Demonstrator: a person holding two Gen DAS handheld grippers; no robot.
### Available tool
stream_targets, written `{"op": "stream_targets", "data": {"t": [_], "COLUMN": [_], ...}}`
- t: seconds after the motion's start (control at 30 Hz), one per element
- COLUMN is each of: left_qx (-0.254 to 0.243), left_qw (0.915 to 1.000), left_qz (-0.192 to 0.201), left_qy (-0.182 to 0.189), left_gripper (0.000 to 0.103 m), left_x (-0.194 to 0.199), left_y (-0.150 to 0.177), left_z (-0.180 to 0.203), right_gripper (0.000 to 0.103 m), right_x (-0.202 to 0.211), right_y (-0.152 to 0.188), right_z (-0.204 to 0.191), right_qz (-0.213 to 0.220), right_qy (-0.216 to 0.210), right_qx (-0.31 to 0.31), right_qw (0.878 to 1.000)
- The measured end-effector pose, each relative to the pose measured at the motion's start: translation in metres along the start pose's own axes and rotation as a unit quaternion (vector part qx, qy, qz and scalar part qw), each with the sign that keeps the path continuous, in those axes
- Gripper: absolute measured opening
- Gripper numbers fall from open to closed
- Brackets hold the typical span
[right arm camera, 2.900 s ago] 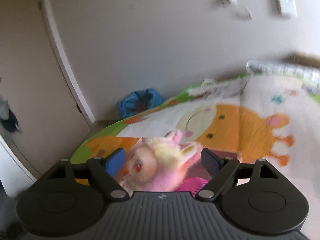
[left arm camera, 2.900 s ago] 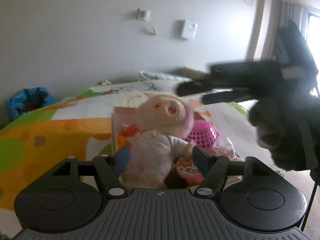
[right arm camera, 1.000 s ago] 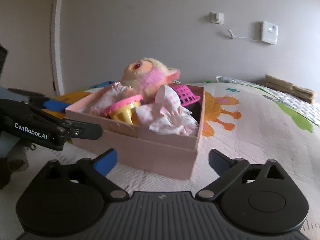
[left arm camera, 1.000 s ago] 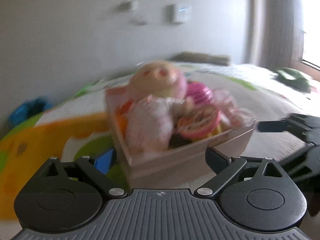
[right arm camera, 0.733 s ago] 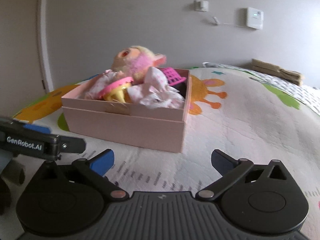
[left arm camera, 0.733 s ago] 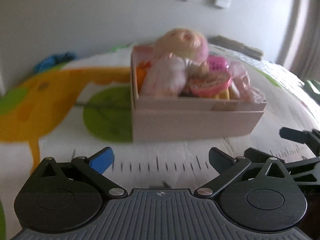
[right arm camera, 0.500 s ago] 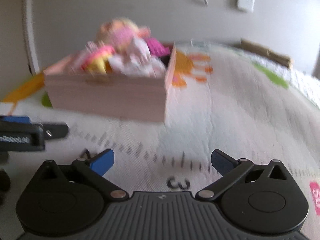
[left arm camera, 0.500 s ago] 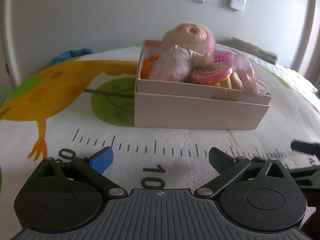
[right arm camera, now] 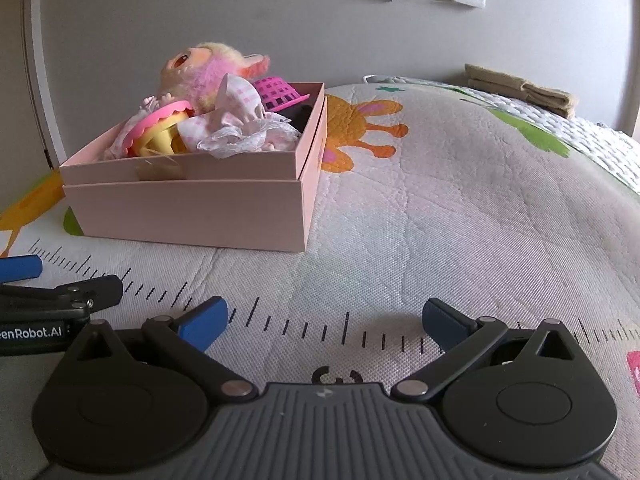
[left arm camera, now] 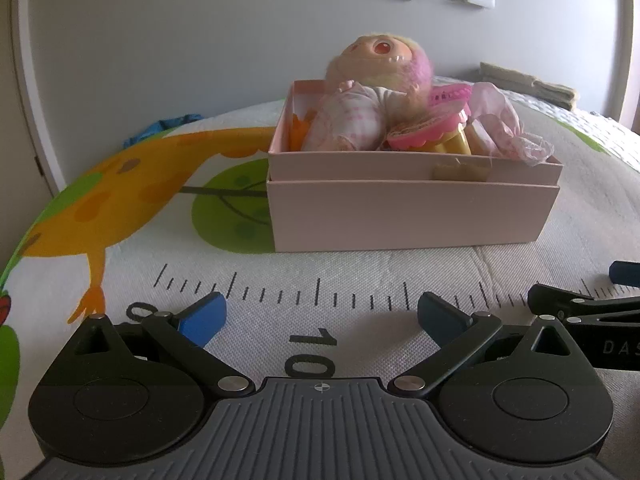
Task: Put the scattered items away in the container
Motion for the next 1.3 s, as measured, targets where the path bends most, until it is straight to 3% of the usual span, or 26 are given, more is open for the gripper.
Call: {"op": "stream_targets", "data": {"t": [0.03,0.2,0.27,0.47,1.3], "left_qx": [0.0,0.001,0.001,0.002,0.002], "left_qw": [0.9999,0.9999,1.0,1.0,1.0], "left_qz": [0.008,0.008,0.005,0.002,0.001], "left_qy": [0.008,0.009,0.003,-0.001,-0.002], "left_gripper": [0.103,0.103,0.103,0.103,0.103], "left_x": [-0.035,-0.05,-0.033,-0.031,-0.035], "left_y": [-0.003,-0.004,-0.001,-0.001,-0.003], "left_z": [-0.023,-0.052,-0.03,-0.023,-0.025], "right_gripper": [0.103,0.103,0.103,0.103,0.103], "right_x": [0.0,0.001,0.001,0.001,0.001], "right_y": [-0.001,0.001,0.001,0.001,0.001], "right_z": [0.0,0.0,0.0,0.0,-0.001], "right_qz": [0.0,0.0,0.0,0.0,0.0], "right_qy": [0.0,0.001,0.0,0.0,0.0], "right_qx": [0.0,0.001,0.0,0.0,0.0], "right_qw": [1.0,1.0,1.0,1.0,1.0]}}
Point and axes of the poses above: each gripper's, at about its wrist camera, not at the fingertips, and x roughly against the way its jaws point, z to its right, y to its underside, the point moved 2 cm from there along -x, roughly the way its jaws point, and after that the axes turned 12 degrees about -z, right-handed, at the moved point
